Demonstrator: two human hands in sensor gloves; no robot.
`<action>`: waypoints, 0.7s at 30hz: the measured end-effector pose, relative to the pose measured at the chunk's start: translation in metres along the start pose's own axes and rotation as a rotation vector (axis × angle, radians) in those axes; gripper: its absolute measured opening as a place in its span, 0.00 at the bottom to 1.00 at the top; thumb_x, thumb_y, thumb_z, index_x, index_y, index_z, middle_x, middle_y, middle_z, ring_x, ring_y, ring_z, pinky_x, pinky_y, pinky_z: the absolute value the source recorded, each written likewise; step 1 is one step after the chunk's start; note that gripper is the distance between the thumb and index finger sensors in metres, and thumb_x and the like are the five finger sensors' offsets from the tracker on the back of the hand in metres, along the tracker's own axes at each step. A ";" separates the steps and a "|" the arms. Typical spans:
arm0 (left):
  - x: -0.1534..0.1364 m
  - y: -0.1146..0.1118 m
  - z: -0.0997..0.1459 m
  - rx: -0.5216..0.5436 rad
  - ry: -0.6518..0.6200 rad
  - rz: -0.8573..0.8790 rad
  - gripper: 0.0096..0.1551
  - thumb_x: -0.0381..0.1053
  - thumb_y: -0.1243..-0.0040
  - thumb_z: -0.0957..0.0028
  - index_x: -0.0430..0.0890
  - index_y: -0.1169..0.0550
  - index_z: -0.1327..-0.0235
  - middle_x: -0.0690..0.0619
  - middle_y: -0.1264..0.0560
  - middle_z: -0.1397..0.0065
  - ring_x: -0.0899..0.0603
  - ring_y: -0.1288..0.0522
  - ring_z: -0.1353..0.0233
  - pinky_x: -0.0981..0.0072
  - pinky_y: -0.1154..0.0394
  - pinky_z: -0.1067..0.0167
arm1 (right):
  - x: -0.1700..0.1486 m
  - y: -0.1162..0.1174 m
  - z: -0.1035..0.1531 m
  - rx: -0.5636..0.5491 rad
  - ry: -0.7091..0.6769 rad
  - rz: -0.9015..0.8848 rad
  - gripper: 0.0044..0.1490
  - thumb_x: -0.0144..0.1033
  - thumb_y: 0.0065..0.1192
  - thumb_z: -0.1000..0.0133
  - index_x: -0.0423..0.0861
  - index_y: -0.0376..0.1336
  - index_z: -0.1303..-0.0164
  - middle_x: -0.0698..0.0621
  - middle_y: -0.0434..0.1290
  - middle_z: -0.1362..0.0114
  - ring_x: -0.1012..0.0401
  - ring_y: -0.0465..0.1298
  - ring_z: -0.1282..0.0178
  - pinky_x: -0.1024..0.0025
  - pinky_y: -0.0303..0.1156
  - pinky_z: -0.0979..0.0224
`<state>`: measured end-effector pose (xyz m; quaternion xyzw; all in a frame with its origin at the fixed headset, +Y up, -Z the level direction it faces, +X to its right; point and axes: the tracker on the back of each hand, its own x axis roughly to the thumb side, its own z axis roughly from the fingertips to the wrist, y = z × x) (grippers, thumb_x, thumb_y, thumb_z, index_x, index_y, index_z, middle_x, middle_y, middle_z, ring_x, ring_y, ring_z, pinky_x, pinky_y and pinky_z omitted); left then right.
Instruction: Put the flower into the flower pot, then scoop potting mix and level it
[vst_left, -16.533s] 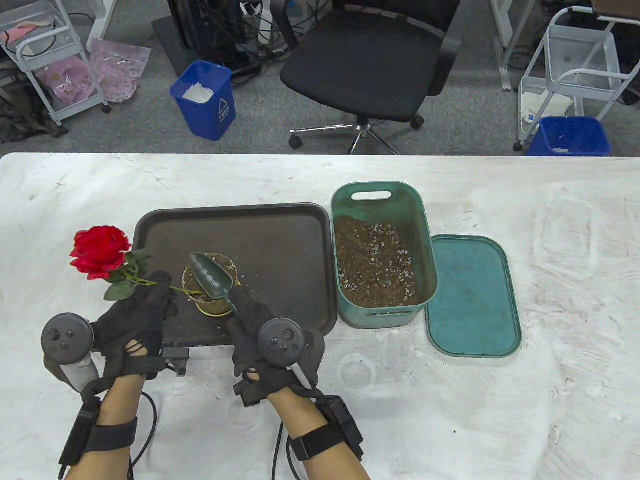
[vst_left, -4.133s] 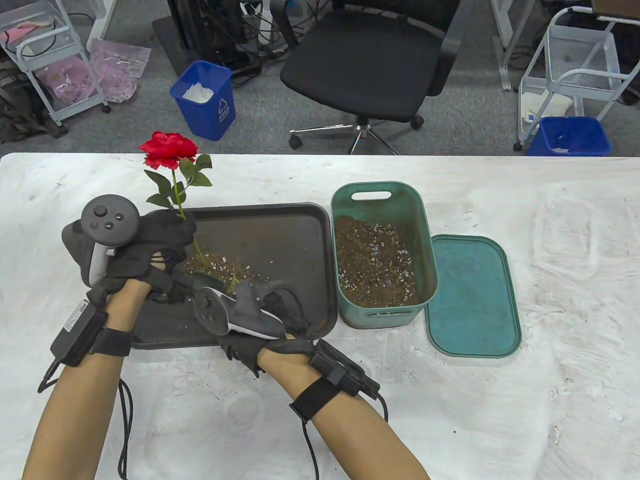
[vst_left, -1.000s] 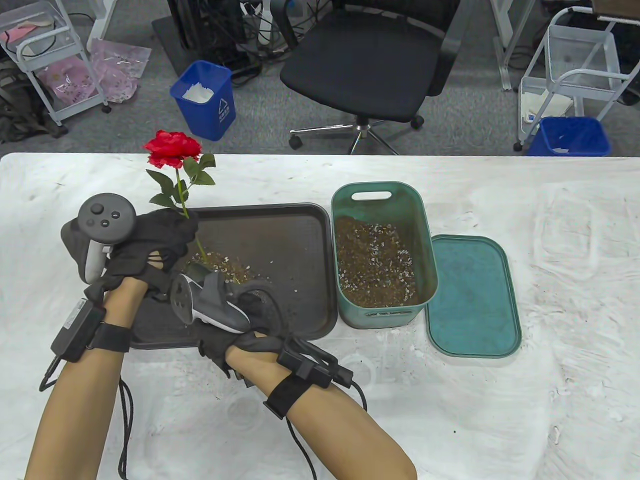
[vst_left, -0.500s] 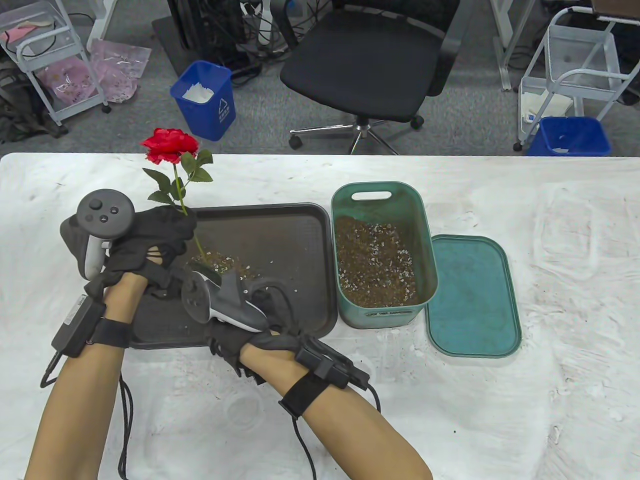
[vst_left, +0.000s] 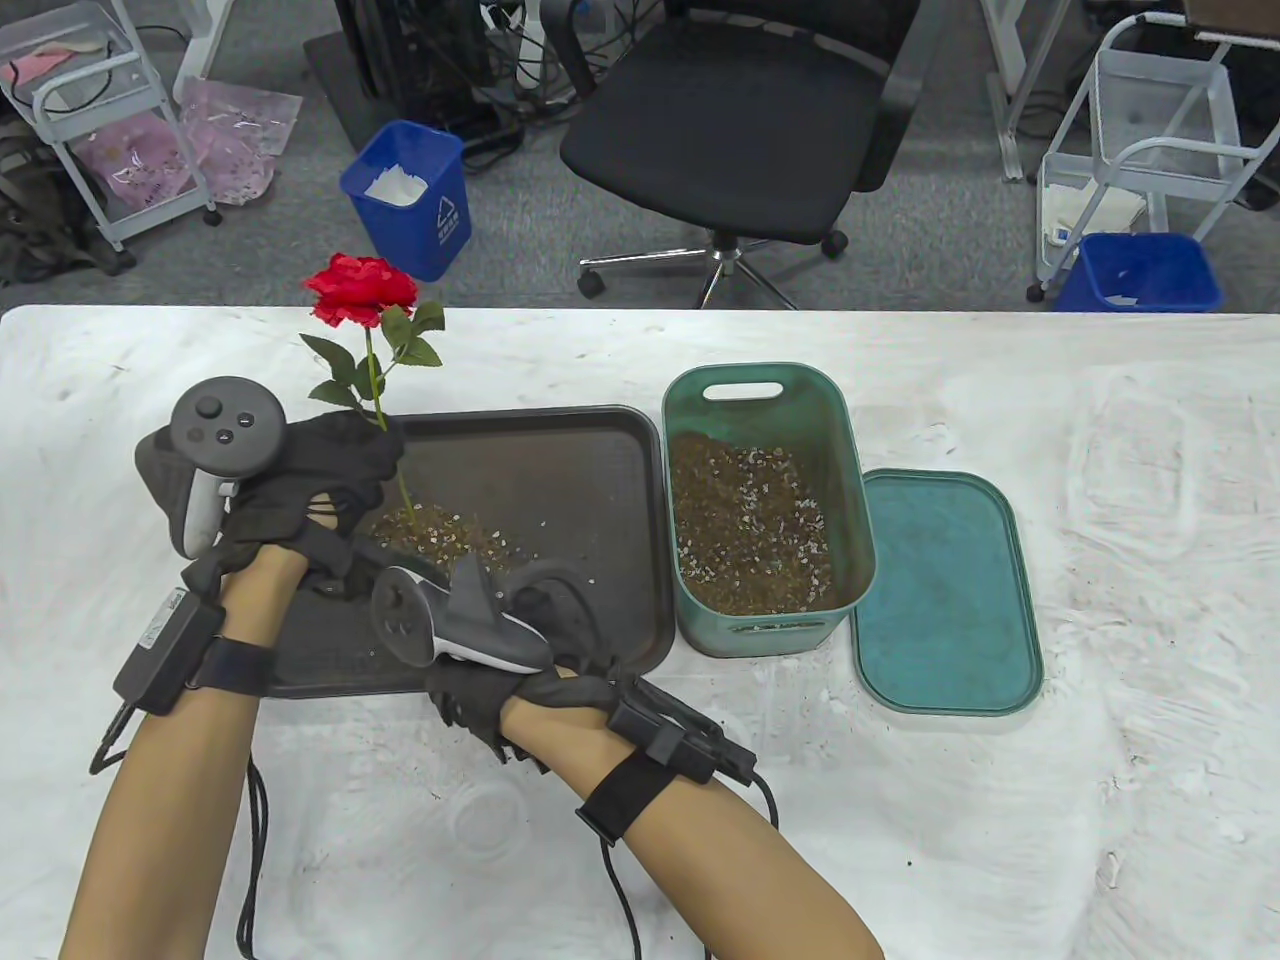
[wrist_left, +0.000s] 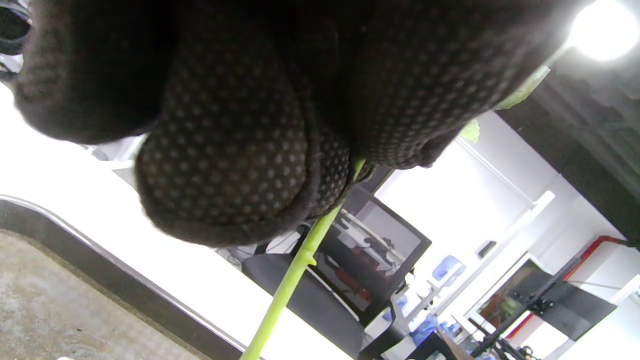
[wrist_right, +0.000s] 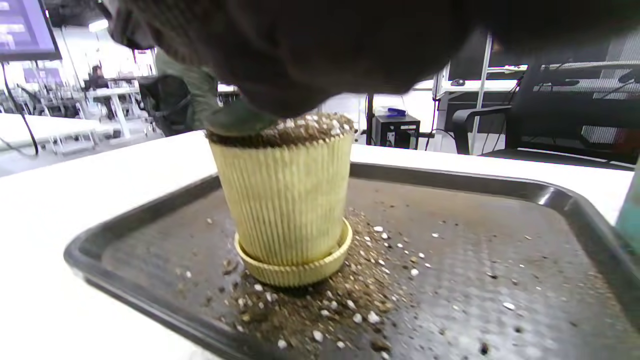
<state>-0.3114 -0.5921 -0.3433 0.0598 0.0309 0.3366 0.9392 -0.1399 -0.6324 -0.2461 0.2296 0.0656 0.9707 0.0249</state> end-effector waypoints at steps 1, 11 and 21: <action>0.000 0.000 0.000 0.001 -0.001 0.003 0.22 0.55 0.21 0.65 0.46 0.07 0.61 0.49 0.08 0.59 0.48 0.06 0.72 0.57 0.11 0.67 | -0.001 -0.001 -0.001 0.002 0.004 -0.004 0.30 0.42 0.52 0.50 0.51 0.59 0.36 0.52 0.80 0.67 0.62 0.79 0.85 0.64 0.80 0.85; 0.000 0.000 0.000 0.002 0.003 -0.007 0.22 0.55 0.21 0.65 0.46 0.07 0.61 0.49 0.08 0.60 0.48 0.06 0.72 0.57 0.11 0.67 | 0.009 -0.002 -0.014 -0.024 0.076 0.021 0.31 0.43 0.53 0.49 0.48 0.58 0.35 0.52 0.80 0.67 0.64 0.79 0.85 0.67 0.81 0.87; 0.001 -0.004 0.000 0.004 0.001 0.005 0.22 0.55 0.21 0.65 0.46 0.07 0.61 0.49 0.08 0.59 0.48 0.06 0.72 0.58 0.11 0.67 | 0.001 0.005 -0.020 0.102 0.168 -0.190 0.30 0.42 0.51 0.48 0.46 0.56 0.35 0.52 0.80 0.67 0.62 0.79 0.86 0.65 0.80 0.87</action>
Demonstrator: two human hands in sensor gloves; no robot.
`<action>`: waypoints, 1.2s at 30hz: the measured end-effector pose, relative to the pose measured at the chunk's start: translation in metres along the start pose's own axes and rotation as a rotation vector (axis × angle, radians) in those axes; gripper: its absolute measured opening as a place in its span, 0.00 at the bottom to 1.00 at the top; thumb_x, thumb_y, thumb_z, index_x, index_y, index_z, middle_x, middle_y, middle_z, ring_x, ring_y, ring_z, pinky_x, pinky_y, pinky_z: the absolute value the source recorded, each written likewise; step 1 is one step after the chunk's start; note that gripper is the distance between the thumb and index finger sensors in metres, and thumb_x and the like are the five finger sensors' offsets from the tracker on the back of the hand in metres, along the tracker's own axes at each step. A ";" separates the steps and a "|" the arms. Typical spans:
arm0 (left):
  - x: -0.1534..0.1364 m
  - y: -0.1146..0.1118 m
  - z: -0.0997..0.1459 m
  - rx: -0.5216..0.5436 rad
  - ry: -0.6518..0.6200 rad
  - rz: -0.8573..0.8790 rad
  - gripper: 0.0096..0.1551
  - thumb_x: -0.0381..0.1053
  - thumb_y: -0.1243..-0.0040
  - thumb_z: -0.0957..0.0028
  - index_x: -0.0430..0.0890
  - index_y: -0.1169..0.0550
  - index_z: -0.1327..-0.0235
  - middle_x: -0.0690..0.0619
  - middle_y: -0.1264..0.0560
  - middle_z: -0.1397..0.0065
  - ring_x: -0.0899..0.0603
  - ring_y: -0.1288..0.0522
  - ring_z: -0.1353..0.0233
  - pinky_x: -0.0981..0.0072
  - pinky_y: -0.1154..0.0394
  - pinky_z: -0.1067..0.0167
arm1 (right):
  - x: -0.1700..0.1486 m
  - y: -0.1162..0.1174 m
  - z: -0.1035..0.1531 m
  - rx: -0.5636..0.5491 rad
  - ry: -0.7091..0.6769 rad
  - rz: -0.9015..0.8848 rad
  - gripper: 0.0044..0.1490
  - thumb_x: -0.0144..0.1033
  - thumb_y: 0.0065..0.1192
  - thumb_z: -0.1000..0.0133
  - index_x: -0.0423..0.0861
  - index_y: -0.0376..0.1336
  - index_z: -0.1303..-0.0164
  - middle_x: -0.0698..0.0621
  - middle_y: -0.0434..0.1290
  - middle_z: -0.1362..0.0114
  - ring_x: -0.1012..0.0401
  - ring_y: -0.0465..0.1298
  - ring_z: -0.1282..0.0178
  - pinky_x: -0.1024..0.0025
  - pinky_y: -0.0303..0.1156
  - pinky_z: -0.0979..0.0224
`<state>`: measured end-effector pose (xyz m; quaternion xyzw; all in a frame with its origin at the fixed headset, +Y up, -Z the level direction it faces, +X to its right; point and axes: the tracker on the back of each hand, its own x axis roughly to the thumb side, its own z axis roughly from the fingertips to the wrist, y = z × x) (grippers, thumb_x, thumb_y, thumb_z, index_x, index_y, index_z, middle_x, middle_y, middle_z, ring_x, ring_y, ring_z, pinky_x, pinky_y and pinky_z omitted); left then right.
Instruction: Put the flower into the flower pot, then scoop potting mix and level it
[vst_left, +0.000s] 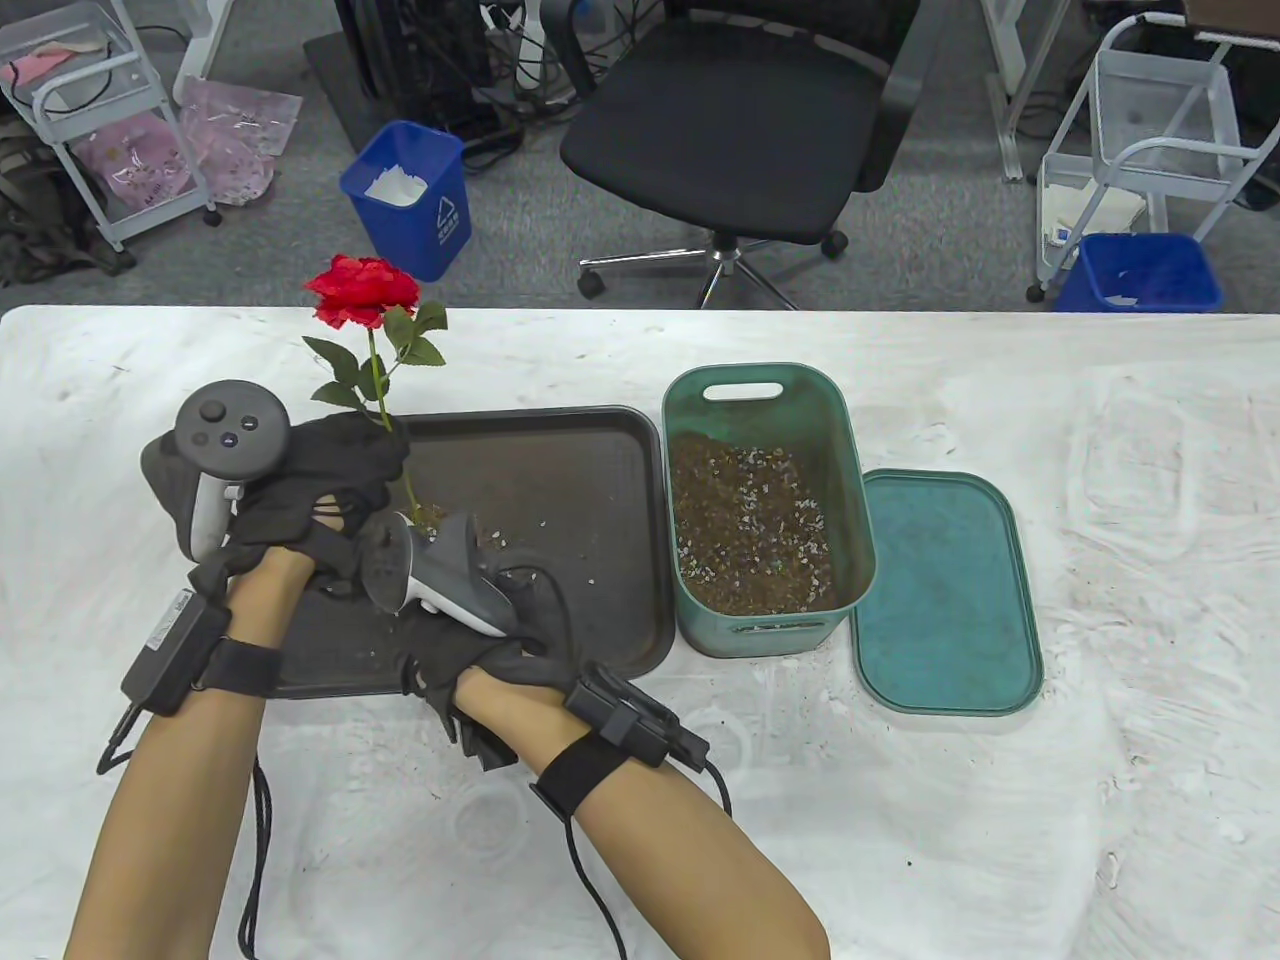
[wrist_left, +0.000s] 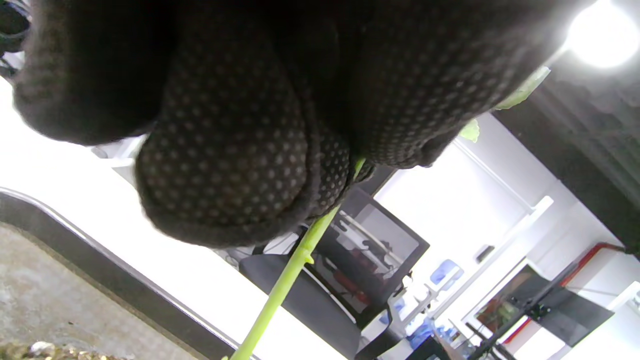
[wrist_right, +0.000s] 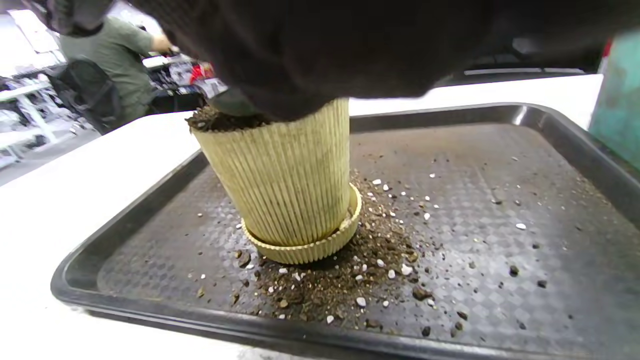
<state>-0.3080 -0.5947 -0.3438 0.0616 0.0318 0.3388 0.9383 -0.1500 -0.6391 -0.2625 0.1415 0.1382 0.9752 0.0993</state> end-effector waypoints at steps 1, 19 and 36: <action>0.000 0.000 -0.001 -0.003 0.003 -0.002 0.22 0.55 0.21 0.65 0.46 0.07 0.61 0.49 0.08 0.59 0.48 0.06 0.72 0.58 0.11 0.67 | -0.004 0.000 0.005 -0.064 -0.031 -0.016 0.31 0.42 0.52 0.49 0.46 0.57 0.36 0.52 0.80 0.68 0.63 0.79 0.86 0.65 0.80 0.87; 0.001 0.005 0.012 -0.015 -0.004 -0.011 0.22 0.55 0.23 0.63 0.48 0.09 0.58 0.50 0.09 0.56 0.47 0.07 0.69 0.57 0.12 0.63 | -0.039 -0.012 0.010 -0.114 0.001 -0.019 0.31 0.43 0.53 0.49 0.48 0.58 0.35 0.52 0.80 0.67 0.63 0.80 0.84 0.65 0.81 0.85; -0.020 0.008 0.059 0.006 -0.039 -0.168 0.30 0.58 0.25 0.63 0.46 0.12 0.49 0.48 0.12 0.49 0.46 0.08 0.62 0.54 0.13 0.59 | -0.077 -0.039 0.064 -0.288 0.080 -0.046 0.45 0.40 0.63 0.52 0.43 0.48 0.27 0.50 0.78 0.51 0.64 0.79 0.78 0.68 0.81 0.80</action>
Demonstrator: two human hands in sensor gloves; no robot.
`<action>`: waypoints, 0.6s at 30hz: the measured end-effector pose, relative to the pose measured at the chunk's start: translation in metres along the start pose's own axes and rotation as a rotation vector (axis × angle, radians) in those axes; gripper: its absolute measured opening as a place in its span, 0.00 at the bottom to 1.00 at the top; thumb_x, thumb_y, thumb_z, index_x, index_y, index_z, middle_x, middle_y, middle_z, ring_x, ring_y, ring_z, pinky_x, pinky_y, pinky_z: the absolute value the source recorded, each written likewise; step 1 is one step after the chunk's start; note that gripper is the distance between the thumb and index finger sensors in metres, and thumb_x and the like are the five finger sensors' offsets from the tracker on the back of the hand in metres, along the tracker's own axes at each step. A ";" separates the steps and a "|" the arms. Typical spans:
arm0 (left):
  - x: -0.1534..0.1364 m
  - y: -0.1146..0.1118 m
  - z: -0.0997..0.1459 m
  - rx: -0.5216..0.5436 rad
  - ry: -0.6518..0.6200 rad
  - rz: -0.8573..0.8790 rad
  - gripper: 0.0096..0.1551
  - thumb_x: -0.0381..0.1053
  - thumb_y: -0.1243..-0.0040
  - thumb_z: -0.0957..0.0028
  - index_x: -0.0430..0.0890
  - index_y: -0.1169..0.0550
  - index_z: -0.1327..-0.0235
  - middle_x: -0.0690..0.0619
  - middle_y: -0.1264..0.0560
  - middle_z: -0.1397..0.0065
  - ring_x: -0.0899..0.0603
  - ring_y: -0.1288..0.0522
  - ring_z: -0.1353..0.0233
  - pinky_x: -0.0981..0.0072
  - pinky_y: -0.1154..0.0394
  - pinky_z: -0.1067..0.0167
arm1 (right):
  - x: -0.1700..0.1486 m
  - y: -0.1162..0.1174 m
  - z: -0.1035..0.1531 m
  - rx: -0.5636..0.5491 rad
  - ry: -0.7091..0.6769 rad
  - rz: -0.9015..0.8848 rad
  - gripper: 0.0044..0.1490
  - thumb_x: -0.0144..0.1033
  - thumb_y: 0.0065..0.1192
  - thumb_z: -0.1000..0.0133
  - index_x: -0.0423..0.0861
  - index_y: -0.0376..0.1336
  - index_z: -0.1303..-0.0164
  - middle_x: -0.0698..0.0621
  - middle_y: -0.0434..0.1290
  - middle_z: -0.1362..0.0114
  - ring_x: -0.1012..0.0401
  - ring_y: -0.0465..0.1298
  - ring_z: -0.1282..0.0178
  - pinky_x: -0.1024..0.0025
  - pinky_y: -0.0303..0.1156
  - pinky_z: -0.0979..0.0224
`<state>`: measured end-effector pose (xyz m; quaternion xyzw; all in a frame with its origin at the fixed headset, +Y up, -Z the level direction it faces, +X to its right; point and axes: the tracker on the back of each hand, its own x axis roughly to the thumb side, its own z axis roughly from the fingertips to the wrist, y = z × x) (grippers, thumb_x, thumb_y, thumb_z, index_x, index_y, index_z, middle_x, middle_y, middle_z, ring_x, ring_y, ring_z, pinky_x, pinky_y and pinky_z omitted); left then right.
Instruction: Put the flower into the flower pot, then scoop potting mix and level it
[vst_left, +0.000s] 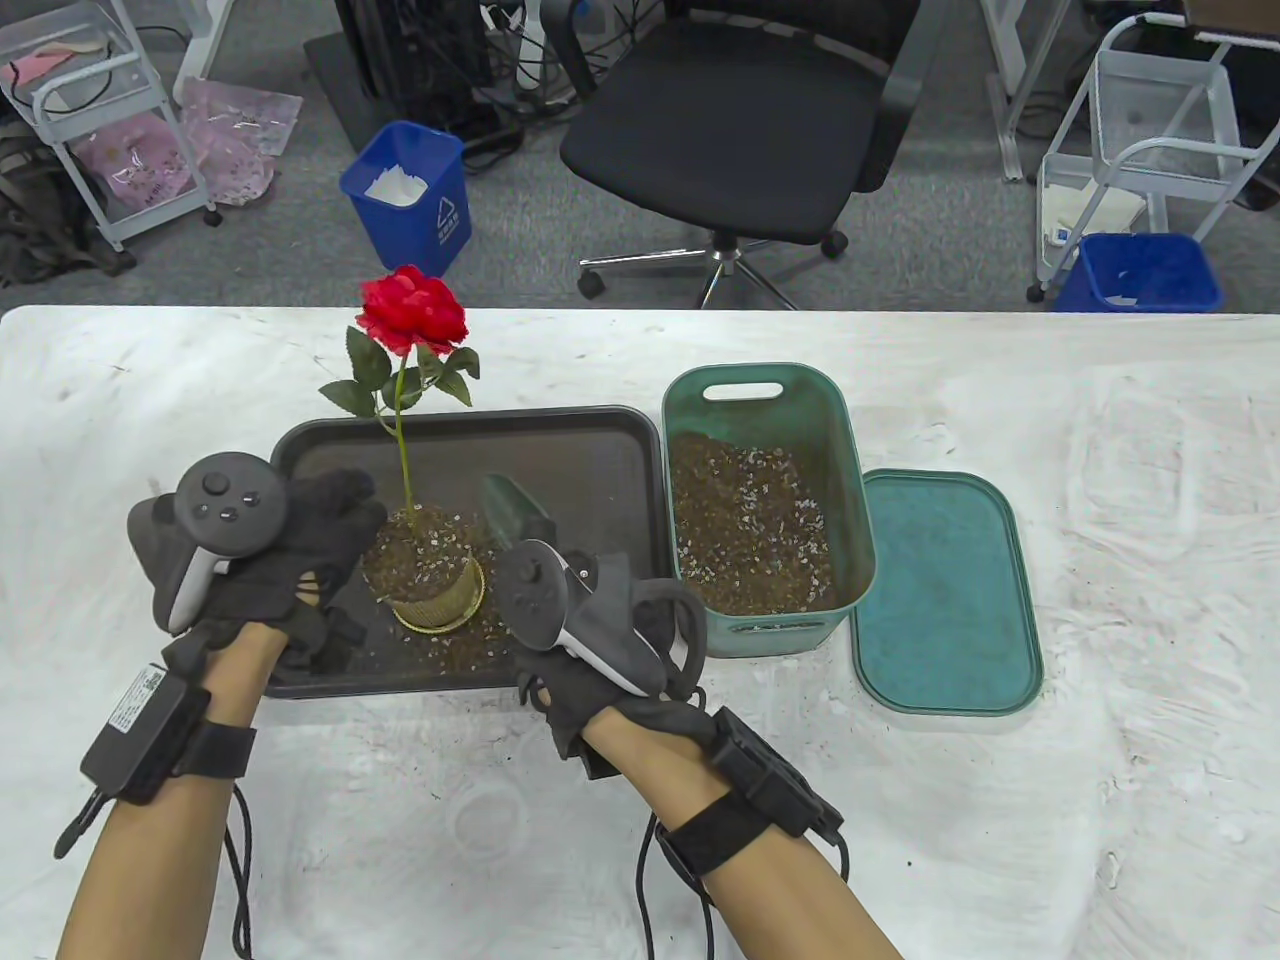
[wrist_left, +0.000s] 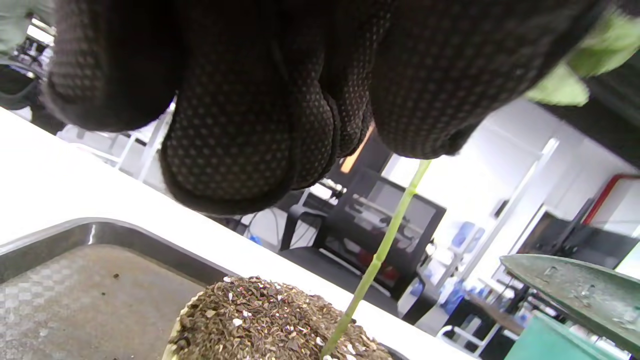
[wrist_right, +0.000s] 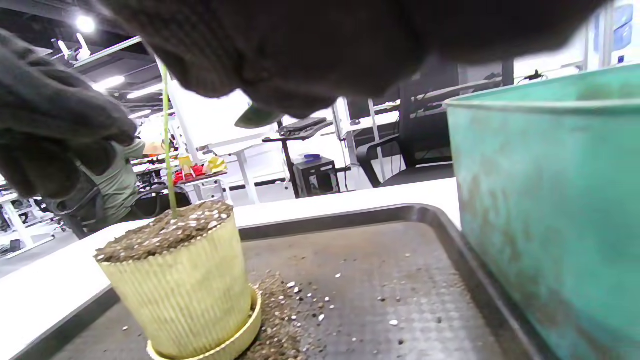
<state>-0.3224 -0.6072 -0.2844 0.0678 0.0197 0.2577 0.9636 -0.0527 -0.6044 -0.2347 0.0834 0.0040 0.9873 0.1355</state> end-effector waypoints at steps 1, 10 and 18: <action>-0.002 0.003 0.008 0.029 -0.008 0.031 0.30 0.58 0.25 0.63 0.46 0.12 0.50 0.48 0.12 0.49 0.45 0.08 0.62 0.54 0.13 0.59 | -0.003 -0.001 0.002 -0.006 0.008 0.012 0.46 0.38 0.63 0.52 0.42 0.47 0.27 0.48 0.76 0.48 0.64 0.79 0.77 0.69 0.81 0.80; -0.031 0.013 0.079 0.316 -0.138 0.046 0.29 0.61 0.30 0.58 0.47 0.13 0.49 0.49 0.13 0.48 0.46 0.08 0.61 0.55 0.14 0.57 | -0.010 0.025 0.009 -0.056 -0.017 -0.005 0.40 0.35 0.62 0.51 0.40 0.54 0.28 0.38 0.75 0.40 0.59 0.82 0.72 0.67 0.83 0.79; -0.054 -0.015 0.089 0.270 -0.148 -0.060 0.29 0.60 0.30 0.58 0.47 0.14 0.46 0.48 0.14 0.45 0.44 0.08 0.58 0.53 0.14 0.54 | 0.009 0.090 -0.034 0.072 0.162 0.145 0.38 0.37 0.60 0.49 0.40 0.55 0.28 0.38 0.76 0.40 0.59 0.83 0.72 0.67 0.83 0.79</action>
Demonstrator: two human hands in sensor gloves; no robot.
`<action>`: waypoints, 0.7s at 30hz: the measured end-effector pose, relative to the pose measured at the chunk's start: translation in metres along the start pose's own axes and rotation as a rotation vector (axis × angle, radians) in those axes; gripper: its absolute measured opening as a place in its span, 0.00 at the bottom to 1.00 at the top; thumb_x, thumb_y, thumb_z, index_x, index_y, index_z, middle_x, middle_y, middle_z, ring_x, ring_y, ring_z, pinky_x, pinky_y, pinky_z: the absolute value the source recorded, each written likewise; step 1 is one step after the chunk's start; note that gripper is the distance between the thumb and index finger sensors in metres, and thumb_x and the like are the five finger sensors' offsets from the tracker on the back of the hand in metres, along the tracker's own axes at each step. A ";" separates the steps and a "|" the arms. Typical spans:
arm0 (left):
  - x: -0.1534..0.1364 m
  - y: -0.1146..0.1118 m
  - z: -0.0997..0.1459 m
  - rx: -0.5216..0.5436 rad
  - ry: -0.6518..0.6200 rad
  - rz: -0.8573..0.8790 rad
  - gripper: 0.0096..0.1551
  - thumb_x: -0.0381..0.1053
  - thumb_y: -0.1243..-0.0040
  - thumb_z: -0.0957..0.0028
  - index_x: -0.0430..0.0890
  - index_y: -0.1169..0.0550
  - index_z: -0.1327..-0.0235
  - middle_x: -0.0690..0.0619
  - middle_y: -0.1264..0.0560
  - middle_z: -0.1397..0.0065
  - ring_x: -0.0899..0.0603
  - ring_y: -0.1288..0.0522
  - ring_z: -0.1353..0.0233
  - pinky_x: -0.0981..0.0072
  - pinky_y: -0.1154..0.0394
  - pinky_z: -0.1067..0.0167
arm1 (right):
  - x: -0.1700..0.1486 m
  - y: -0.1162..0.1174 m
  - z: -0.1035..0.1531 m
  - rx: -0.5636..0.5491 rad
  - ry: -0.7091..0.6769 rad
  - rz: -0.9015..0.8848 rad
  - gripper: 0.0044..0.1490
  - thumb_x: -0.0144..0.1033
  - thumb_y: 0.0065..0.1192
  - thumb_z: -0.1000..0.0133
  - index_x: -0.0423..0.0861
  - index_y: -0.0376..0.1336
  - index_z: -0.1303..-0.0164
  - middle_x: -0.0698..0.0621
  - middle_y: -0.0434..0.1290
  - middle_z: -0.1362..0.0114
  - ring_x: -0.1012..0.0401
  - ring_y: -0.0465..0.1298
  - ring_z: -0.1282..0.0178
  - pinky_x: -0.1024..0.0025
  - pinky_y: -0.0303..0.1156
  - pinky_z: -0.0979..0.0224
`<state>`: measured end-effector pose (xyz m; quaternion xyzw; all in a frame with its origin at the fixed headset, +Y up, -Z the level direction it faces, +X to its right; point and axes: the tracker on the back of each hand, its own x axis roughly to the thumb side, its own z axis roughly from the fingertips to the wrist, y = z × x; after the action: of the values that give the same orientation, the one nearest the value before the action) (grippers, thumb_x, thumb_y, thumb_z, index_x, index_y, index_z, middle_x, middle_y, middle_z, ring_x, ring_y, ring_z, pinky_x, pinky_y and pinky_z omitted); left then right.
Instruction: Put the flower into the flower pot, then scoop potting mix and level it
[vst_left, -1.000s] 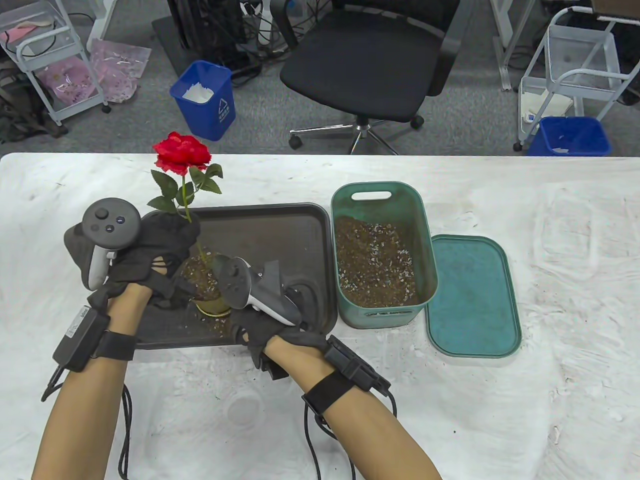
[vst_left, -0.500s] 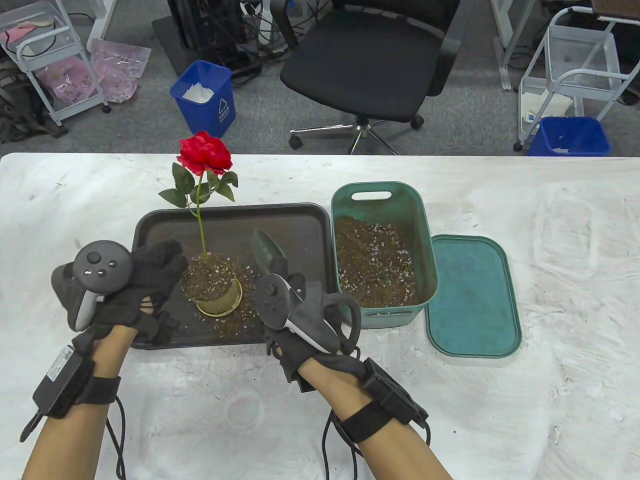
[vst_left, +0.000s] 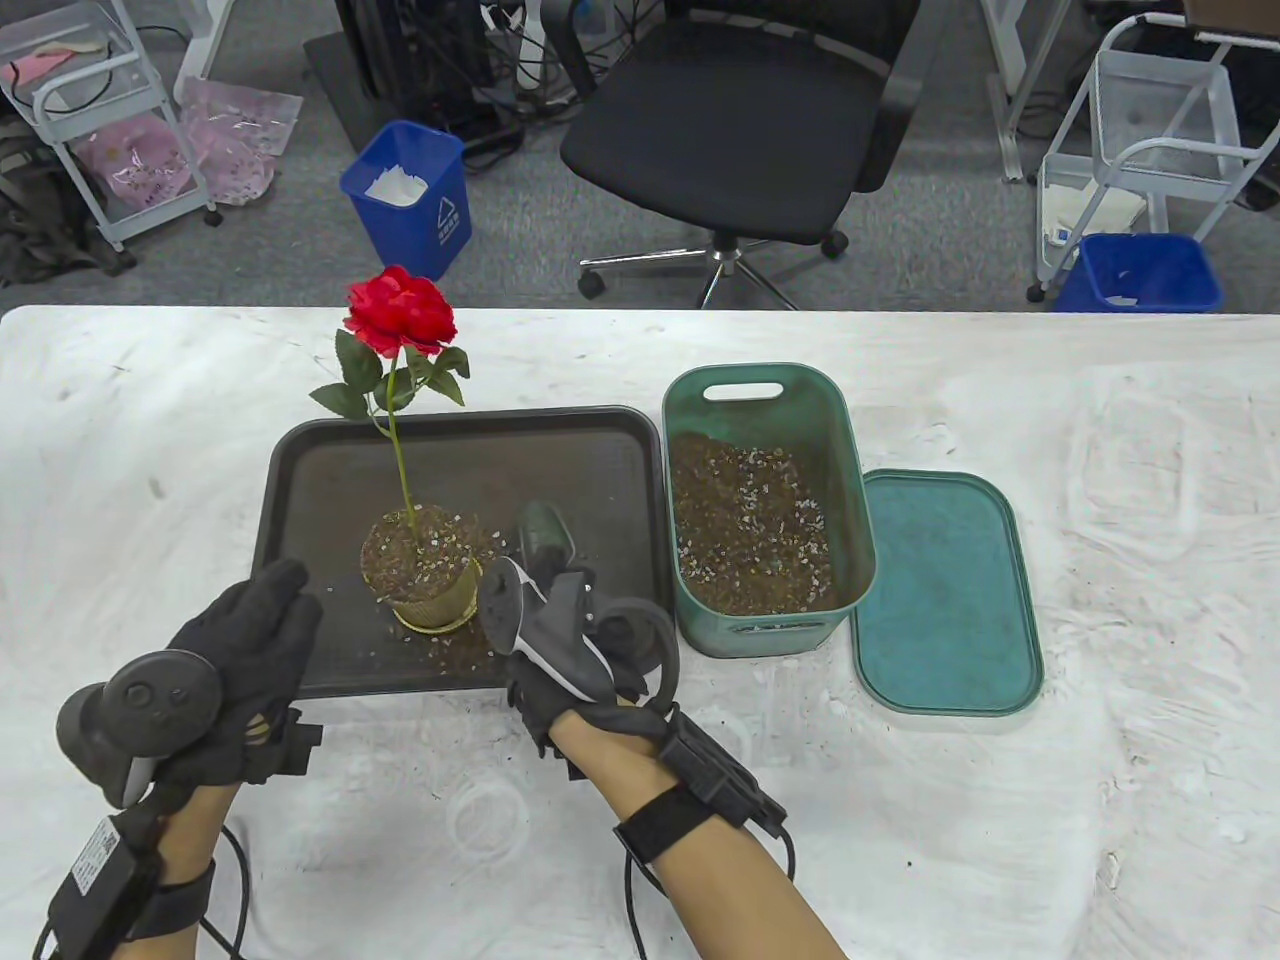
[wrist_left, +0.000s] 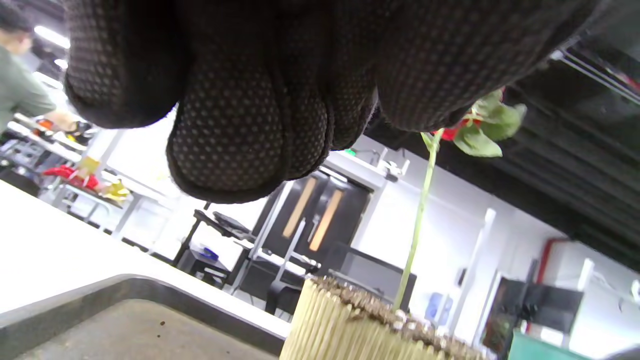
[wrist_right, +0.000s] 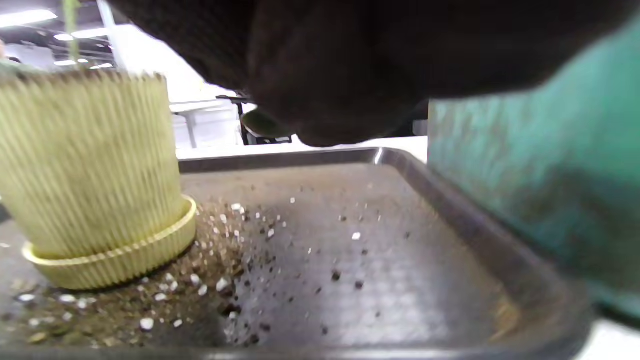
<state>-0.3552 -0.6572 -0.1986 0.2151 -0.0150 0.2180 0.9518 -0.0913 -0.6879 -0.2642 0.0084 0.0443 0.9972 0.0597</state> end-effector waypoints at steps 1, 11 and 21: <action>0.000 -0.002 0.000 -0.005 -0.024 -0.048 0.29 0.60 0.30 0.58 0.47 0.14 0.46 0.48 0.14 0.45 0.44 0.08 0.57 0.53 0.14 0.54 | 0.003 0.007 -0.007 0.013 0.017 0.024 0.38 0.37 0.60 0.49 0.41 0.55 0.28 0.38 0.76 0.40 0.59 0.82 0.72 0.68 0.83 0.79; -0.009 -0.018 0.004 -0.067 -0.042 -0.161 0.29 0.60 0.30 0.58 0.47 0.14 0.47 0.48 0.14 0.45 0.44 0.08 0.57 0.52 0.14 0.54 | 0.005 0.034 -0.050 0.028 0.145 0.152 0.38 0.39 0.60 0.49 0.40 0.56 0.29 0.38 0.76 0.39 0.58 0.84 0.69 0.68 0.84 0.79; -0.013 -0.014 0.004 -0.060 -0.002 -0.082 0.29 0.60 0.30 0.58 0.48 0.14 0.47 0.49 0.14 0.46 0.44 0.08 0.57 0.52 0.14 0.54 | 0.010 0.043 -0.059 0.054 0.165 0.221 0.41 0.43 0.61 0.49 0.42 0.54 0.27 0.41 0.75 0.35 0.49 0.84 0.54 0.65 0.84 0.70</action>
<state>-0.3606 -0.6754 -0.2022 0.1872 -0.0137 0.1778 0.9660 -0.1080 -0.7346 -0.3194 -0.0673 0.0745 0.9935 -0.0545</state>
